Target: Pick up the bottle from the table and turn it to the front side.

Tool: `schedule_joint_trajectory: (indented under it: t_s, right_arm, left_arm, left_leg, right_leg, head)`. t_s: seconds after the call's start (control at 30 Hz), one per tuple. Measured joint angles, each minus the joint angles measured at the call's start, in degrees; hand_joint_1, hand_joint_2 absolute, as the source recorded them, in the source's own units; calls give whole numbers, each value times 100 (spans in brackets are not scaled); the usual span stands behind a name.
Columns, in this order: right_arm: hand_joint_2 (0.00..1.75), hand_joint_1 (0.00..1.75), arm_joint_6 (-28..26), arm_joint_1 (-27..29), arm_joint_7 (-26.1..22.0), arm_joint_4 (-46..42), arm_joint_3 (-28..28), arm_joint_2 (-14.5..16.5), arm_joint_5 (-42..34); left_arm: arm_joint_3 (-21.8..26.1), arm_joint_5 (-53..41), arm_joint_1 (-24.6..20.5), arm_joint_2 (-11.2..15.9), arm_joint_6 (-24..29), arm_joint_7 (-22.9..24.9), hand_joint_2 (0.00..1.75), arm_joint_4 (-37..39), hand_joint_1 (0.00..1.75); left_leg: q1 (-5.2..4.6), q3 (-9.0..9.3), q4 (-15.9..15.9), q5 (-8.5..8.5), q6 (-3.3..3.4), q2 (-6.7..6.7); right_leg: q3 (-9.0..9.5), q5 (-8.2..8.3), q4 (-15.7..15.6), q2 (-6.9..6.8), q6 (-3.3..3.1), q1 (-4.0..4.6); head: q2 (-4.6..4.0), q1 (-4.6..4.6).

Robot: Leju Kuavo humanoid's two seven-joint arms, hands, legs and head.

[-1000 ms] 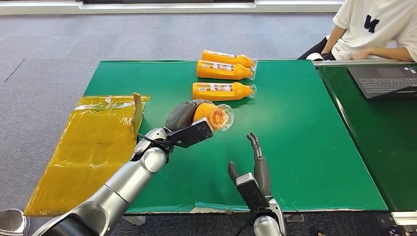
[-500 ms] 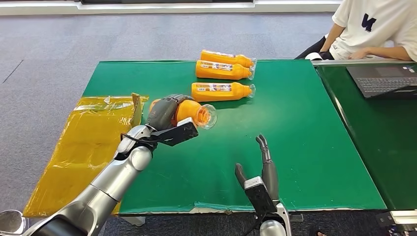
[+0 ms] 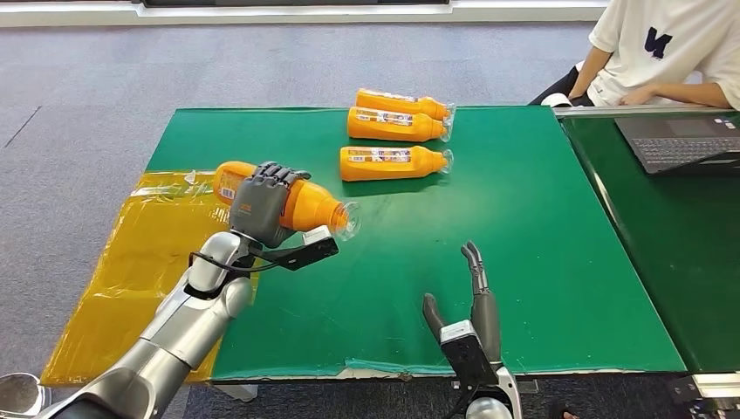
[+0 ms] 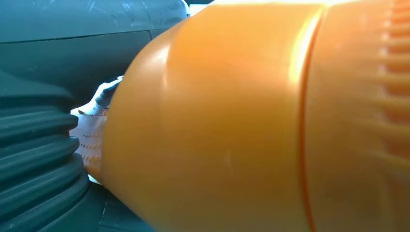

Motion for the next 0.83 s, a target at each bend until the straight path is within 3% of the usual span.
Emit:
schedule_joint_trajectory:
  t_s: [0.27,0.4,0.53,0.67,0.83]
  right_arm:
    - [175,0,-13,19,-1,-46,-2,0,-1]
    - [175,0,-17,12,0,-46,-8,0,-2]
    - [175,0,-19,20,-13,-45,-13,-1,-5]
    - [175,0,-7,23,-50,-45,-14,-9,-10]
    - [175,0,-6,21,-57,-45,-14,-13,-10]
  left_arm:
    - [109,-627,186,173,146,203,175,-197,175]
    - [193,-1577,288,283,515,533,175,-220,175]
    - [532,-2583,731,454,804,882,175,-278,175]
    - [598,-2736,1105,753,927,1365,175,-269,175]
    - [598,-2738,1275,922,938,1427,175,-261,175]
  left_leg:
    - [1,0,0,0,0,-1]
    - [0,1,-1,-1,-1,0]
    - [1,5,-2,-5,-6,15]
    - [2,1,-2,-6,-8,17]
    - [10,-1,-2,-5,-8,5]
  right_leg:
    - [1,0,0,0,0,1]
    - [4,0,0,0,0,0]
    - [-2,-2,1,14,-3,1]
    - [-10,-5,0,17,-8,11]
    - [-4,-8,1,3,-12,12]
  head:
    - [0,-1]
    - [0,0]
    - [0,-1]
    - [-1,0]
    - [0,-1]
